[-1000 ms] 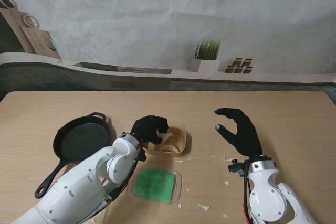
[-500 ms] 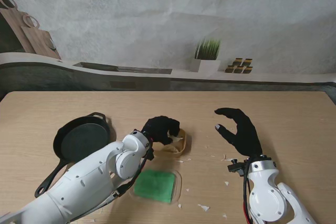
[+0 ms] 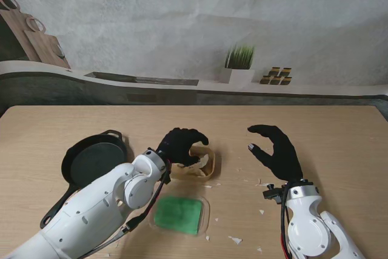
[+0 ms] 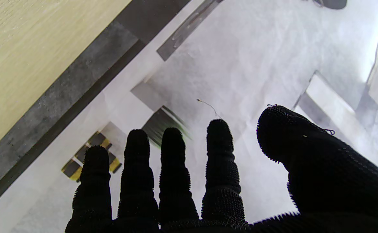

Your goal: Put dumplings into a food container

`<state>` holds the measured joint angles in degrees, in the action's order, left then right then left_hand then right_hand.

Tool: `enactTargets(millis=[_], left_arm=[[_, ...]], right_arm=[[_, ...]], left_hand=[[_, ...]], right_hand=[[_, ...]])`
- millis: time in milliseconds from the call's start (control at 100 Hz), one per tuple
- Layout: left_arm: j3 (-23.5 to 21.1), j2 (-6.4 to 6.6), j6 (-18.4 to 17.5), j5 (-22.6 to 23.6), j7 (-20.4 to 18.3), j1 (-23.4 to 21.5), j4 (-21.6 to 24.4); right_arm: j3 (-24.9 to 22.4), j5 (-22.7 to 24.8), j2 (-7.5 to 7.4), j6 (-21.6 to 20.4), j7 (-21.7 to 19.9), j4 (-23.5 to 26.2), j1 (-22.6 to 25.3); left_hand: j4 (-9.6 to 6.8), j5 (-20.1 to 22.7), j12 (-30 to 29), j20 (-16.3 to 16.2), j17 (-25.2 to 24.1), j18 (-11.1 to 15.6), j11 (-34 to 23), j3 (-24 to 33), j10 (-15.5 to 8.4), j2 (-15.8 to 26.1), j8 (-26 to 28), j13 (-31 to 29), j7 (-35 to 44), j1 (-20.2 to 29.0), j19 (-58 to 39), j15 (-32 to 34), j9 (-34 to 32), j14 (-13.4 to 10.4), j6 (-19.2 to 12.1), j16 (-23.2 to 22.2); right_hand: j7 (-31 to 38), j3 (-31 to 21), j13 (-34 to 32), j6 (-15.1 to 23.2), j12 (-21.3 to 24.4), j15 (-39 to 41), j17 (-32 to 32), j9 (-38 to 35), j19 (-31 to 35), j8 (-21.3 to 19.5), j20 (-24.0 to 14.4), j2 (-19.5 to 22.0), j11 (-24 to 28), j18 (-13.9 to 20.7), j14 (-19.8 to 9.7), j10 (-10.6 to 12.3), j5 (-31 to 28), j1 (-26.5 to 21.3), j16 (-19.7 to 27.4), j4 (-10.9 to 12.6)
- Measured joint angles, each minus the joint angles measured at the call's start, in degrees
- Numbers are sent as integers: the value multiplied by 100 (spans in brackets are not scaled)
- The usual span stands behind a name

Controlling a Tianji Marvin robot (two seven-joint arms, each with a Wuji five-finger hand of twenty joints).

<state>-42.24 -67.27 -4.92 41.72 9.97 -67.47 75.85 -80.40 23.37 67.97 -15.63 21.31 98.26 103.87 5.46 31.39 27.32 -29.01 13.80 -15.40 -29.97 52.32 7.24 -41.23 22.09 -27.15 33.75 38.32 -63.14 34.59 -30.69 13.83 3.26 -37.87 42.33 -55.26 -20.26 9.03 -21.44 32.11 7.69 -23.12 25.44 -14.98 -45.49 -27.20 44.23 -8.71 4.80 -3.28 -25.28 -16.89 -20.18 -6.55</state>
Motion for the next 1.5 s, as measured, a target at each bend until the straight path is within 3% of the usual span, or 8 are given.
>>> enactTargets(millis=[200, 310, 540, 710, 850, 1030, 1150, 1500], left_arm=[[-1784, 295, -402, 1019, -320, -1495, 1777], [-2663, 436, -849, 1930, -391, -2330, 2320], [-3532, 604, -873, 1706, -395, -3612, 2556], [-3656, 638, -777, 1680, -299, -4173, 2551], [-3537, 631, -257, 1158, -189, -4367, 2461], [-3367, 587, 4, 992, -212, -4437, 2304], [-3212, 579, 84, 1020, -115, -4427, 2167], [-3023, 566, 256, 964, -64, -4359, 2140]], right_arm=[[-9, 120, -49, 170, -202, 312, 165], [-38, 527, -122, 296, -447, 645, 427], [50, 1133, -307, 1072, -981, 1356, 1143], [355, 1987, -487, 1630, -1456, 1777, 1532], [711, 2068, -616, 2539, -2271, 2002, 1572], [1355, 2693, -723, 3246, -2377, 1989, 1396], [1690, 2695, -742, 3776, -2481, 1904, 1191], [2189, 2311, -754, 4600, -2735, 1634, 736]], left_hand=[[-12, -51, 227, -154, -662, -145, -204, -1001, 0, 873, 413, 367, 468, -681, 153, 63, 54, 22, 5, -4], [-92, 842, 189, -178, -920, -162, 62, -1841, 0, 1482, 869, 559, 769, -822, 436, -186, 56, 31, 183, -3], [-156, 1715, -337, 130, -1454, -281, 608, -2628, 59, 2058, 854, 1019, 352, -814, 1374, -961, 36, 176, 462, 520], [-157, 1756, -609, 436, -1763, -290, 787, -2909, 59, 2331, 442, 1218, -311, -726, 1994, -1243, 59, 56, 500, 684], [-157, 1891, -610, 563, -1814, -290, 787, -3019, 60, 2411, 314, 1515, -505, -649, 2765, -1282, 111, 5, 738, 684], [-158, 2089, -584, 136, -1856, -291, 788, -3173, 119, 2471, 308, 1584, -652, -461, 3634, -1241, 112, -55, 914, 588], [-158, 2089, -491, 49, -1858, -291, 723, -3170, 119, 2471, 308, 1586, -716, -461, 3710, -1213, 112, -56, 927, 529], [-159, 2098, -431, -209, -1872, -291, 708, -3091, 122, 2471, 364, 1643, -533, -317, 3730, -1147, 167, -57, 1132, 514]], right_hand=[[1, 0, -1, -139, -1, 0, 0, 0, 0, -7, 0, 0, 0, 0, 1, -29, 31, 0, 0, 0], [93, 8, -5, -250, -23, 131, 67, 0, 43, -74, -3, 0, 0, 0, 16, -57, 69, 1, -72, 0], [318, 100, -127, -808, -138, 656, 293, -295, 300, -141, -220, -37, 193, -91, 360, -248, 9, 4, -355, 0], [287, 337, -132, -935, -169, 878, 342, -358, 441, -141, -355, -38, 289, -102, 417, -250, -18, 148, -457, 0], [279, 479, -132, -943, -277, 1194, 345, -360, 608, -141, -480, 89, 500, -124, 503, -286, -134, 218, -599, 0], [332, 483, -195, -957, -428, 1829, -5, -360, 2440, -272, -289, 206, 1002, -48, 622, -374, -291, 304, -892, 0], [339, 484, -195, -957, -449, 1965, -238, -359, 3350, -346, 213, 207, 1083, 10, 623, -410, -291, 305, -951, 0], [339, 549, -106, -1154, -486, 2034, -502, -101, 3652, -347, 563, 369, 1150, 81, 678, -458, -280, 366, -982, 1]])
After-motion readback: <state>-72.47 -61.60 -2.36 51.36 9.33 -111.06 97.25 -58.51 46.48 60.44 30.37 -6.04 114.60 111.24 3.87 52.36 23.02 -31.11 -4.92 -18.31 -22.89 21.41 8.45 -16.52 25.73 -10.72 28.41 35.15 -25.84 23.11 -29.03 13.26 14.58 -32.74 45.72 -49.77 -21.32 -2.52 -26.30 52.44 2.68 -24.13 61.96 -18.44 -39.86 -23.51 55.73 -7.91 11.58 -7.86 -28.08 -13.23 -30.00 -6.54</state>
